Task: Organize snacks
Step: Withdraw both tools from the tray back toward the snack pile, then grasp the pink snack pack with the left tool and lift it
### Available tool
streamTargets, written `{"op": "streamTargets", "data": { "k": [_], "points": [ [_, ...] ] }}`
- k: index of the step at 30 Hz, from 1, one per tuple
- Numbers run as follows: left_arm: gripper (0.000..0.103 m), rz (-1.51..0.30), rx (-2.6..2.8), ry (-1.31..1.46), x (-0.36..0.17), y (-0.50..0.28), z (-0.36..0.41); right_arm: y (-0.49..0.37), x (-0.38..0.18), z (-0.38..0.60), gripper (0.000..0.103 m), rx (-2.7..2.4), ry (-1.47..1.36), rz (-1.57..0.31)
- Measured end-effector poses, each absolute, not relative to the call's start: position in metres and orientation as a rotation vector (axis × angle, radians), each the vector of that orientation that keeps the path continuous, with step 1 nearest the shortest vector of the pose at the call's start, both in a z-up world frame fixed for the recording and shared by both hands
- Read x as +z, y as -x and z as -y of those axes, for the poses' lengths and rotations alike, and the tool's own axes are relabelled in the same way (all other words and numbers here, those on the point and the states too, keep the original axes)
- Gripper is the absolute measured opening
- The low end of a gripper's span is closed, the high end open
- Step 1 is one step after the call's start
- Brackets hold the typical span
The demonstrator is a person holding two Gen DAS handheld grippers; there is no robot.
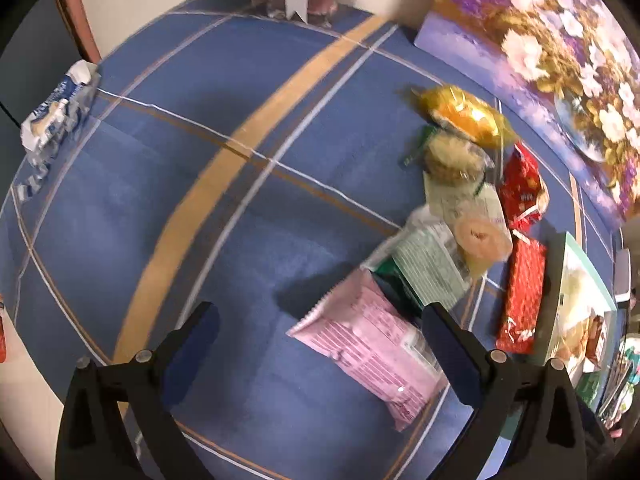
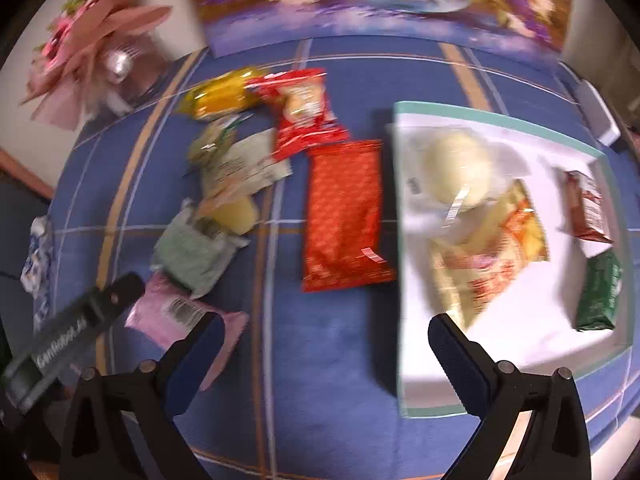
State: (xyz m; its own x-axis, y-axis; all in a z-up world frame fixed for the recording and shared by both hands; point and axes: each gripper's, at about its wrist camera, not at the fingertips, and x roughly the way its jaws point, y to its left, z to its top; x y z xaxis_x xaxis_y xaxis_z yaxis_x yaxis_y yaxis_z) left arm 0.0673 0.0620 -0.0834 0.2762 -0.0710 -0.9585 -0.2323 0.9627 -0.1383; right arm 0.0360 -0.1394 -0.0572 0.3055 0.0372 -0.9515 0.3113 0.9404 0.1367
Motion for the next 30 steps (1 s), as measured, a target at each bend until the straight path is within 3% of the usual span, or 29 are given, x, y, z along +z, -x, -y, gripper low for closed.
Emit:
{"op": "streamTargets", "data": {
  "k": [26, 30],
  "points": [
    [0.101, -1.396, 0.063, 0.246, -0.115, -0.059, 0.002, -0.028, -0.054, 0.179, 0.103, -0.291, -0.311, -1.243],
    [0.094, -1.4, 0.07, 0.253, -0.116, -0.055, 0.001, -0.029, -0.054, 0.177, 0.103, -0.289, -0.307, -1.241]
  ]
}}
